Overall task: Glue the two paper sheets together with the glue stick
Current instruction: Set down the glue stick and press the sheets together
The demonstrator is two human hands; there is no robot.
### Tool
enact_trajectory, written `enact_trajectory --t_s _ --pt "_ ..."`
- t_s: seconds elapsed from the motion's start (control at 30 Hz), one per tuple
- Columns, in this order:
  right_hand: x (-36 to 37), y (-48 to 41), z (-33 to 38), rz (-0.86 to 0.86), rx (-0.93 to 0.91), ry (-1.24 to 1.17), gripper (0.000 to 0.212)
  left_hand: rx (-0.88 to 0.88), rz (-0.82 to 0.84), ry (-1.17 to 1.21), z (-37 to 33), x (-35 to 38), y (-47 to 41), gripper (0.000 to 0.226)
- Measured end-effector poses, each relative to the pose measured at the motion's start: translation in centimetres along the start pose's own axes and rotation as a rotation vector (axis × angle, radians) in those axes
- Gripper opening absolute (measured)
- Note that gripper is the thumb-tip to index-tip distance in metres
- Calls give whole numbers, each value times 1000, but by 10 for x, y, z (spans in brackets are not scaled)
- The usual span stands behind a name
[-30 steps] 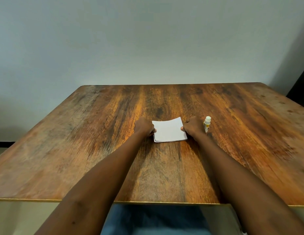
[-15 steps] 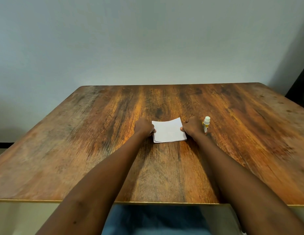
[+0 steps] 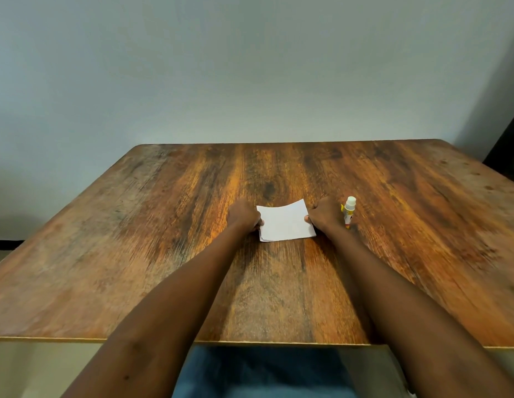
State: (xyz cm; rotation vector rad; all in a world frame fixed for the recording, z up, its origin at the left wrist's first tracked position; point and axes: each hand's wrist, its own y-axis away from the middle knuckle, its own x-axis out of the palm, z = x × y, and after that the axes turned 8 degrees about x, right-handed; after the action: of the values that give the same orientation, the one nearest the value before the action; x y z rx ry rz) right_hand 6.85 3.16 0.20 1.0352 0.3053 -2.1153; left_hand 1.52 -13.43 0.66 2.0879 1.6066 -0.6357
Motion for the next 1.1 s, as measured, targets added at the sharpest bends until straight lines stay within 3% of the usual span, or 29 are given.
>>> enact_trajectory --t_s 1.1 --pt "3 0 1 -34 -31 70 30 12 7 -47 1 2 0 23"
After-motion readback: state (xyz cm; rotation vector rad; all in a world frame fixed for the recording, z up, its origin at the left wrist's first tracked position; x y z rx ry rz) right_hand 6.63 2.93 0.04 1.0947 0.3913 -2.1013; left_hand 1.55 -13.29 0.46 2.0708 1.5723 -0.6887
